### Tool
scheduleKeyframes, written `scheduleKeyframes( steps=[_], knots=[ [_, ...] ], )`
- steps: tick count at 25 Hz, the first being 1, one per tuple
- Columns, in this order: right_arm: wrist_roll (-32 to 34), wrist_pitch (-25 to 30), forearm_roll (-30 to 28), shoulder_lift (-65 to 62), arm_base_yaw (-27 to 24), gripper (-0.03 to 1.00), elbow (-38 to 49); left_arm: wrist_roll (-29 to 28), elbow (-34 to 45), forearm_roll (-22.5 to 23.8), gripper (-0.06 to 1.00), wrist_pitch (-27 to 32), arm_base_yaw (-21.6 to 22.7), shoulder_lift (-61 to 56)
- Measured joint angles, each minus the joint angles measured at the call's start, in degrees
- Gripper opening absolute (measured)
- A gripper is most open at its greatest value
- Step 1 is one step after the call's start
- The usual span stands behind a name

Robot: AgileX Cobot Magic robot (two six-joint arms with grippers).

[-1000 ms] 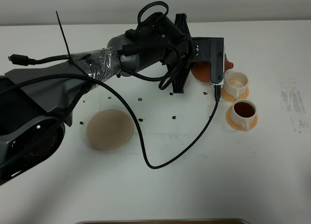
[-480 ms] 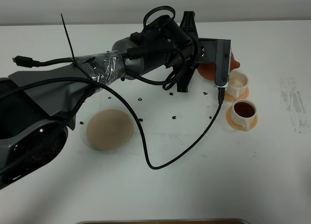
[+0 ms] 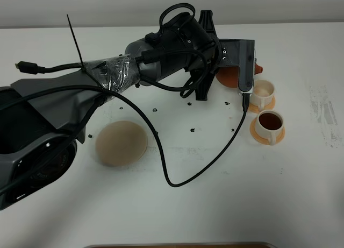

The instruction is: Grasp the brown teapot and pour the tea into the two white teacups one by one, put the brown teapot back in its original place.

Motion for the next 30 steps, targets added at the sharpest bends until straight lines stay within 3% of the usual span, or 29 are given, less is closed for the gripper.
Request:
scheduleKeyframes(
  steps=[6, 14, 30],
  knots=[
    [0.0, 0.0, 0.0, 0.0, 0.0, 0.23, 0.0, -0.22, -0.05, 1.65, 0.13, 0.11, -0.18, 1.08],
    [0.0, 0.0, 0.0, 0.0, 0.0, 0.23, 0.0, -3.02, -0.05, 7.79, 0.13, 0.14, -1.07, 1.27],
    [0.0, 0.0, 0.0, 0.0, 0.0, 0.23, 0.0, -3.22, -0.05, 16.43, 0.13, 0.0, -2.95, 1.27]
  ],
)
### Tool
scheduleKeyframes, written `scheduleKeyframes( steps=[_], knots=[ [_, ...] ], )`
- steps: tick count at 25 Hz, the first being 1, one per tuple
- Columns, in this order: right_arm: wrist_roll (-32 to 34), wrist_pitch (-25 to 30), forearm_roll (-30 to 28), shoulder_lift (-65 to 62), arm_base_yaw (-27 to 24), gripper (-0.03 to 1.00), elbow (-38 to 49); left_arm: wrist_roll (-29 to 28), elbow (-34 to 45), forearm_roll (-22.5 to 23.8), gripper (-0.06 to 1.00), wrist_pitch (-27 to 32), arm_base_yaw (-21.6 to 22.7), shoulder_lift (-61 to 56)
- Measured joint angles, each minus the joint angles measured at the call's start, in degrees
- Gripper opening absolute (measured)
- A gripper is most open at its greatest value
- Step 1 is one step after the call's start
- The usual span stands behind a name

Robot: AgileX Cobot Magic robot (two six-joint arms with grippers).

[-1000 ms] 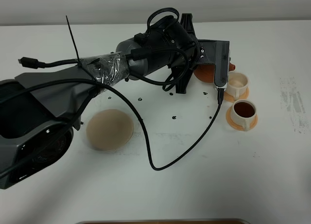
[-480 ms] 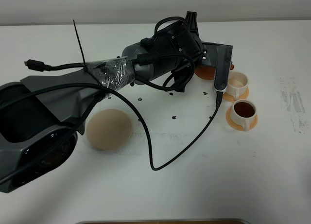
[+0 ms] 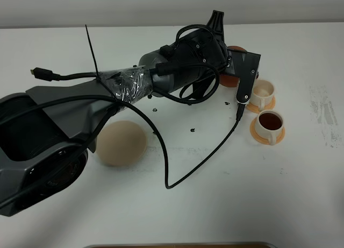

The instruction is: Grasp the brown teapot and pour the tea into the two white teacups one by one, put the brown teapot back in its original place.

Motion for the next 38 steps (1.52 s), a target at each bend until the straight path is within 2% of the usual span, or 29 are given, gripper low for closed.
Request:
scheduleKeyframes(
  steps=[16, 24, 38],
  knots=[
    [0.0, 0.0, 0.0, 0.0, 0.0, 0.23, 0.0, 0.0, 0.0, 5.09, 0.13, -0.21, -1.68, 1.19],
    [0.0, 0.0, 0.0, 0.0, 0.0, 0.23, 0.0, 0.03, 0.0, 10.04, 0.13, -0.18, -1.83, 1.19],
    [0.0, 0.0, 0.0, 0.0, 0.0, 0.23, 0.0, 0.03, 0.0, 11.91, 0.13, -1.12, -2.29, 2.3]
  ],
)
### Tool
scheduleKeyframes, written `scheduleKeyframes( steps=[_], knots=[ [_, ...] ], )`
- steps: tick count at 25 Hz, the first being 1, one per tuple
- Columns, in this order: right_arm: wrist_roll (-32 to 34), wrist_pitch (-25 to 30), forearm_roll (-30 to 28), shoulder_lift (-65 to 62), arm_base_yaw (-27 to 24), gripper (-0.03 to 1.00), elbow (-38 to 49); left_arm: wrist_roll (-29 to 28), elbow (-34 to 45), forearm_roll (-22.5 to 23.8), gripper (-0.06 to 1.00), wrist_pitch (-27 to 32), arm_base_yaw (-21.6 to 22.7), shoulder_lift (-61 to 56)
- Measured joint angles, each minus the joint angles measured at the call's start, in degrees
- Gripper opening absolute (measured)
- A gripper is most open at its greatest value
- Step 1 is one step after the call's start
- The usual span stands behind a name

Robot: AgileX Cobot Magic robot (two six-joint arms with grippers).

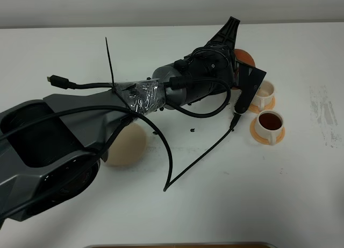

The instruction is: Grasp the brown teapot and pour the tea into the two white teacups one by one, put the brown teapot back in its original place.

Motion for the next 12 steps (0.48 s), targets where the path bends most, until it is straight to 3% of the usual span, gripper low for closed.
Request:
scheduleKeyframes(
  steps=[12],
  knots=[
    [0.0, 0.0, 0.0, 0.0, 0.0, 0.22, 0.0, 0.0, 0.0, 3.0, 0.13, -0.74, -0.38, 0.0]
  ],
)
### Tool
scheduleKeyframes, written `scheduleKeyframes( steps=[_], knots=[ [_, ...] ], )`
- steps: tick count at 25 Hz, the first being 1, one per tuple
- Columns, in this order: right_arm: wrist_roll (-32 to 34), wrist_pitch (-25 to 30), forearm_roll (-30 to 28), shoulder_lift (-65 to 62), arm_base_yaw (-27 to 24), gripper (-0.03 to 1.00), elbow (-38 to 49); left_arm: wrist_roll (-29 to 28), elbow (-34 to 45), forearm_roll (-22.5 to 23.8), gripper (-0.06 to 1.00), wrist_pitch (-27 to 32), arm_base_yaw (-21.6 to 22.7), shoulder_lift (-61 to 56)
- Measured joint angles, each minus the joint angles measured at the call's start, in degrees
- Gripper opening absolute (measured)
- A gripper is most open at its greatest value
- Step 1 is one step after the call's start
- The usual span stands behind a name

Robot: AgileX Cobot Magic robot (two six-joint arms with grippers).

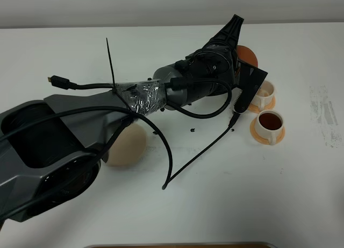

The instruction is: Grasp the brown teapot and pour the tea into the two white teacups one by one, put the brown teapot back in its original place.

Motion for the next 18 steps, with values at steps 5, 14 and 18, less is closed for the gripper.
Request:
scheduleKeyframes(
  steps=[5, 14, 18],
  knots=[
    [0.0, 0.0, 0.0, 0.0, 0.0, 0.22, 0.0, 0.06, 0.0, 0.15, 0.13, -0.06, -0.37, 0.0],
    [0.0, 0.0, 0.0, 0.0, 0.0, 0.22, 0.0, 1.17, 0.0, 1.66, 0.13, -0.06, -0.37, 0.0],
    [0.0, 0.0, 0.0, 0.0, 0.0, 0.22, 0.0, 1.5, 0.0, 1.66, 0.13, -0.1, -0.37, 0.0]
  ],
)
